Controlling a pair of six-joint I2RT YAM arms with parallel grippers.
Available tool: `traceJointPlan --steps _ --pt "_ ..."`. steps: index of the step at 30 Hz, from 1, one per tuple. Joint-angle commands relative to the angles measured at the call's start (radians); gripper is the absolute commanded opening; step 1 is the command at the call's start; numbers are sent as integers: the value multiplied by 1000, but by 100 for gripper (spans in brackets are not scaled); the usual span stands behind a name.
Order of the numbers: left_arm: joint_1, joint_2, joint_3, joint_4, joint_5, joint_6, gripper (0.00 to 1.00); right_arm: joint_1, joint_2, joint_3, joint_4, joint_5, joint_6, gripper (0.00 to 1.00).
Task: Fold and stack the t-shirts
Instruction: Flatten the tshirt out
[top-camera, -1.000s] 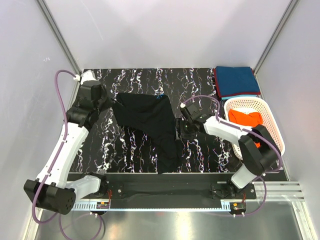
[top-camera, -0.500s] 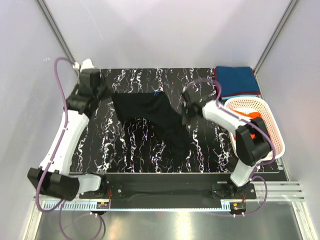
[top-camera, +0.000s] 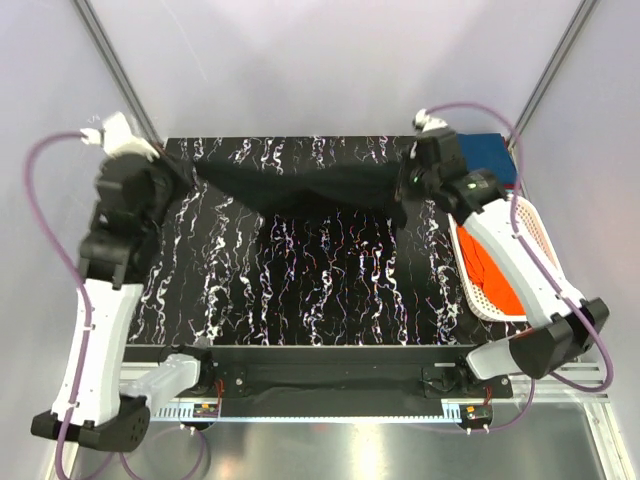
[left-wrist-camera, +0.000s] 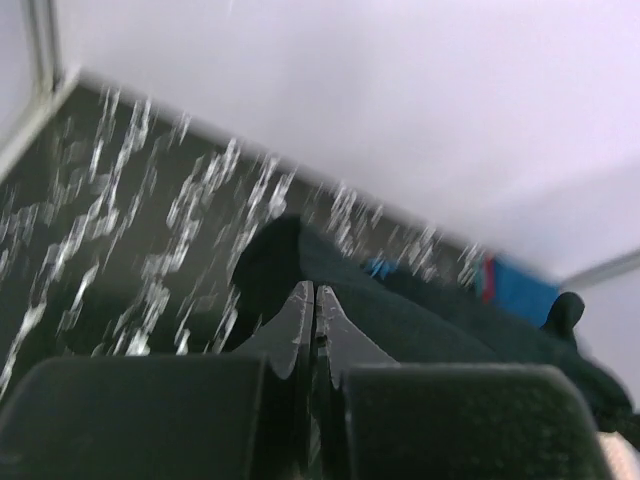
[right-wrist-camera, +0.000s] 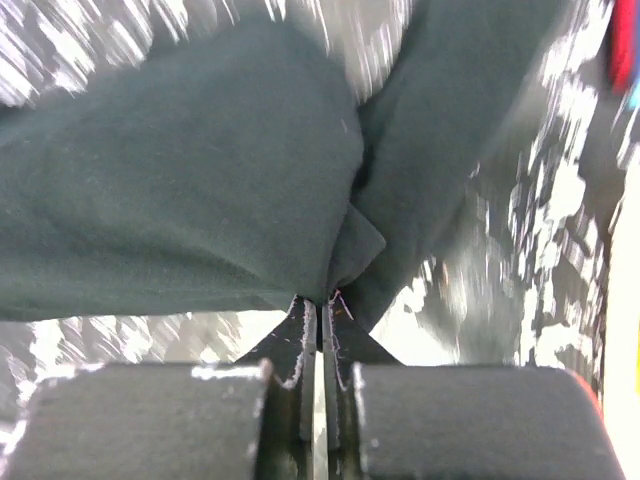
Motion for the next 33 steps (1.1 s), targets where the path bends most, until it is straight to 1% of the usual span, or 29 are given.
traceJointPlan --steps 1,3,5,6,8,9,11,14,16,17,20,21,23,25,28,32,33 --pt "6 -55 -246 -5 43 -10 0 4 56 -163 -18 -82 -19 2" --pt "10 -81 -319 -7 29 -2 0 4 62 -209 -15 -85 -6 2" --pt "13 -115 -395 -14 29 -7 0 4 67 -237 -15 -91 9 4" --pt "15 -125 -418 -18 32 -24 0 4 71 -261 -15 -108 17 18" --pt "15 -148 -484 -14 71 -45 0 4 91 -278 -21 -88 35 32" --pt "16 -150 -504 -1 104 -65 0 4 99 -281 -38 -47 64 39" --pt "16 -138 -550 30 121 -74 0 -8 123 -271 -63 2 111 41" --pt "26 -90 -563 39 123 -77 0 -46 134 -272 -84 47 223 43" --pt "42 -81 -564 39 117 -82 0 -65 136 -292 -81 41 286 41" --pt "44 -89 -569 45 111 -82 0 -68 139 -300 -81 54 300 39" --pt "52 -138 -590 56 48 -80 0 -74 139 -342 -81 94 406 39" --pt "67 -144 -593 56 14 -74 0 -86 137 -371 -80 96 467 40" --pt "85 -159 -598 64 3 -70 0 -100 148 -398 -77 99 518 40" --pt "98 -156 -615 85 40 -67 0 -111 165 -419 -78 96 569 38" --pt "99 -141 -635 111 88 -74 0 -114 177 -448 -72 84 621 29" --pt "104 -153 -656 133 106 -68 0 -114 174 -481 -71 129 679 29" --pt "107 -153 -641 130 95 -41 0 -114 171 -484 -68 146 685 29"
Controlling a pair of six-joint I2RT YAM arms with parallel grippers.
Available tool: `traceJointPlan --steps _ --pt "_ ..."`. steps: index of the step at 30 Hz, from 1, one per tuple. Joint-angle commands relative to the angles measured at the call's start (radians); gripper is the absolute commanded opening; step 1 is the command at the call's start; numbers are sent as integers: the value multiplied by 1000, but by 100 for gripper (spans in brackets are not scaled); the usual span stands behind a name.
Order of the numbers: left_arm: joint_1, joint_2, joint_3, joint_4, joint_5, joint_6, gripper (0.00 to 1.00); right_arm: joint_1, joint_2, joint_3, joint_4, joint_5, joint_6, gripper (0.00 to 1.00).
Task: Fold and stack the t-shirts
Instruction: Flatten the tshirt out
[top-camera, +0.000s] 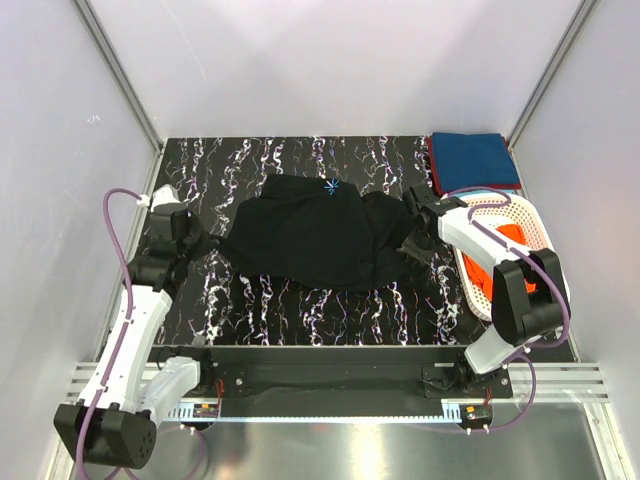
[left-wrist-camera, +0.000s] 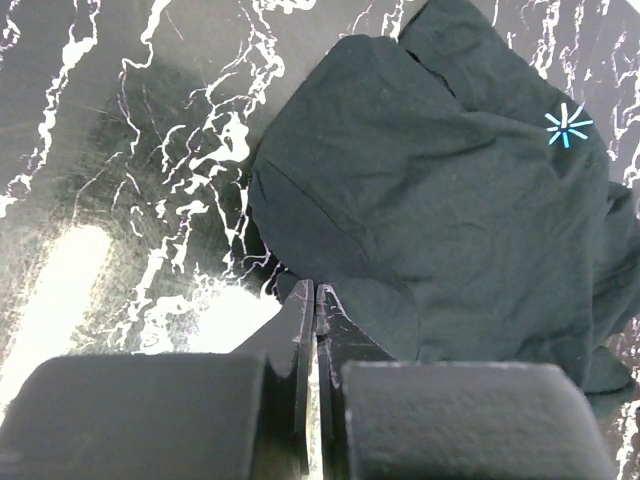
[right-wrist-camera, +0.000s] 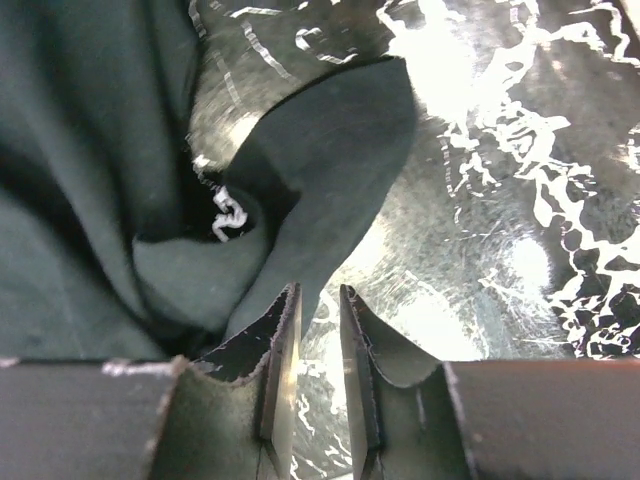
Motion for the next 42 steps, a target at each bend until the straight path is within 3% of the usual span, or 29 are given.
traceJointPlan --steps 1,4,9,21,33,42 --pt "10 -4 28 62 -11 41 0 -5 -10 -7 5 102 78 29" --pt "24 14 94 7 -83 75 0 -16 16 -11 8 156 49 26" --pt "24 2 103 17 -46 72 0 -16 1 -80 21 143 88 23" --pt "24 -16 78 40 -43 84 0 -29 107 -97 100 202 108 30" --pt "24 1 49 57 -15 60 0 -31 13 -116 126 182 128 35" --pt "24 30 35 79 27 52 0 -33 70 -81 126 199 136 36"
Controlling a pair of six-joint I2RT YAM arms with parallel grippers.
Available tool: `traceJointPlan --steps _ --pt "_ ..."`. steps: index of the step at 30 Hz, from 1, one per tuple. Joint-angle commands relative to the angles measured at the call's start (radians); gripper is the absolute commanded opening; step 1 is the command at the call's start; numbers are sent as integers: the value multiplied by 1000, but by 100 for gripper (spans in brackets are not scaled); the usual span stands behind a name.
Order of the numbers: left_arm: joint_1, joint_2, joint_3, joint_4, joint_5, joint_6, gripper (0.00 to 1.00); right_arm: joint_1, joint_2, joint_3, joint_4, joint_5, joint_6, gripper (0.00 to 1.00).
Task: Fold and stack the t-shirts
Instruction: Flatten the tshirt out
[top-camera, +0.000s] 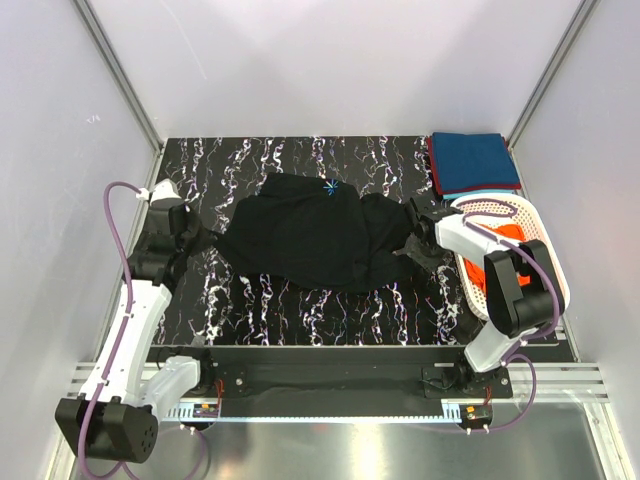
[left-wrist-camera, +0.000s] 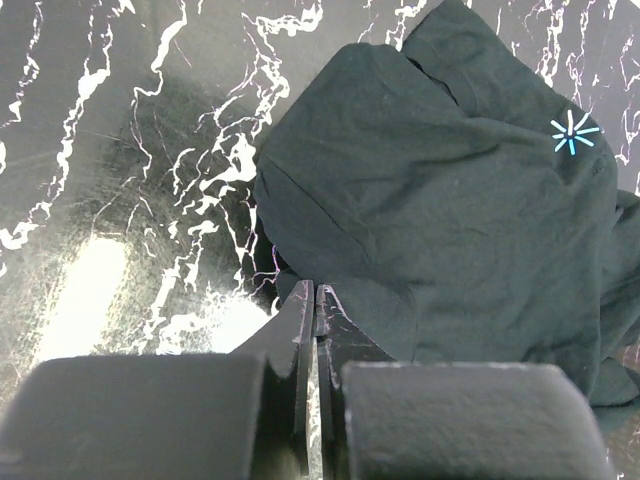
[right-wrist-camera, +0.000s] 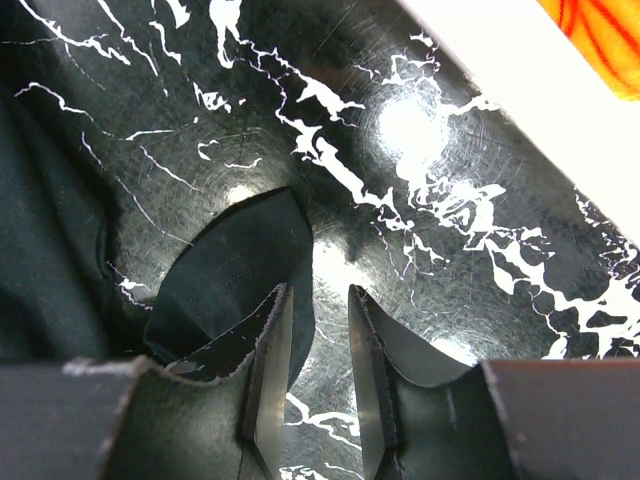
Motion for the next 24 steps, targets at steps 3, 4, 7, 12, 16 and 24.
traceJointPlan --steps 3,4,7,12,16,24 --pt "6 -7 10 69 23 -5 0 -9 46 42 10 57 29 36" --pt "6 -7 11 69 23 -5 0 -9 51 44 23 68 26 36" --pt "6 -7 5 73 29 -11 0 -9 83 56 37 77 7 36" --pt "6 -2 -7 78 29 -10 0 -11 132 52 47 72 3 34" --pt "6 -4 -7 83 34 -8 0 -11 154 36 71 66 -16 27" --pt "6 -13 0 80 8 0 0 -11 102 30 80 58 -42 0"
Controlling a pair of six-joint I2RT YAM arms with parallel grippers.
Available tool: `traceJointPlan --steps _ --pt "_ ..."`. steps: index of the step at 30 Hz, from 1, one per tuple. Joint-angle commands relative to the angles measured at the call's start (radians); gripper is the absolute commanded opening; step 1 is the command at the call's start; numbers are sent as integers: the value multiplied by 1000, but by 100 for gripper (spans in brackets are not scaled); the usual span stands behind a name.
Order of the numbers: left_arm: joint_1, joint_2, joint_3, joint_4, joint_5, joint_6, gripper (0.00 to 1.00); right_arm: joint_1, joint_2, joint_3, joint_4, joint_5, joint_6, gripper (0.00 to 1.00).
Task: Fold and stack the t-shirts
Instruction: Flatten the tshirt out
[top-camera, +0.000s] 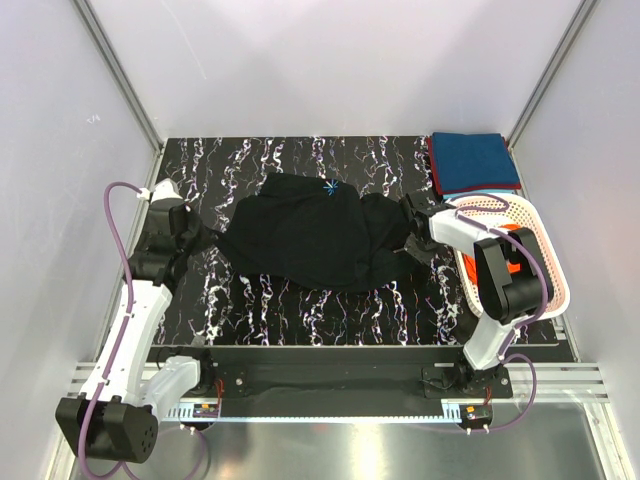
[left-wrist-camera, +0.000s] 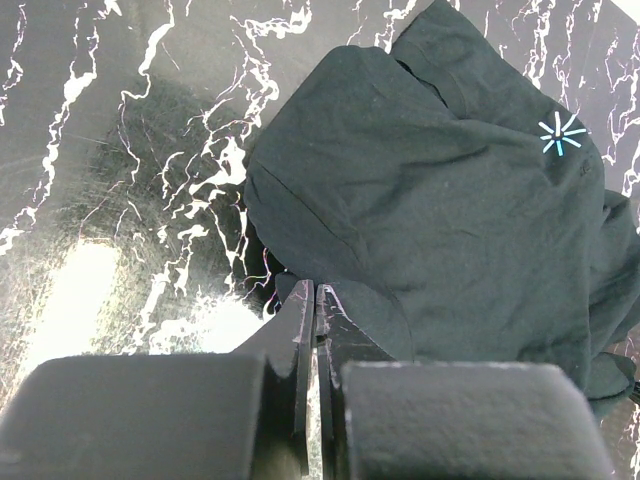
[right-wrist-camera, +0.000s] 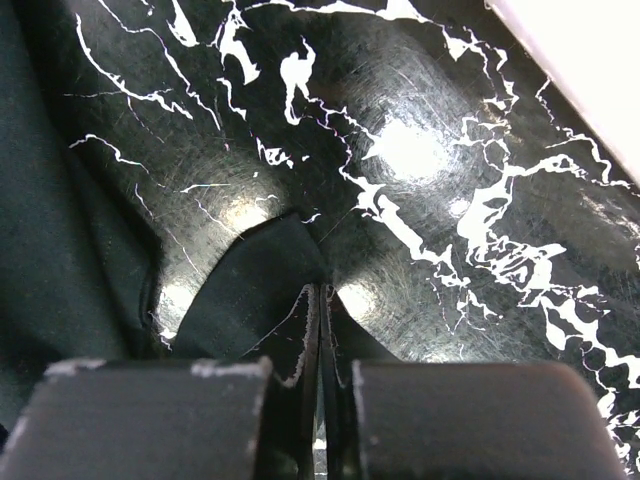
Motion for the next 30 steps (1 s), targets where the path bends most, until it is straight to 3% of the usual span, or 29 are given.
traceJointPlan --steps 1,7,8,9,11,30 --pt "5 -15 13 52 -15 6 0 -7 -12 -24 9 29 -12 0" --pt "5 -7 42 29 -82 18 0 -7 -92 0 -9 17 -44 2" --pt "6 -9 42 29 -84 15 0 -10 -100 5 -17 18 -44 7" --pt "6 -12 41 29 -84 12 0 -13 -101 11 -30 18 -44 18" --pt "6 -10 38 29 -85 10 0 -22 -104 11 -38 17 -44 25" --pt "6 -12 27 35 -91 12 0 -28 15 -9 55 -32 -85 36"
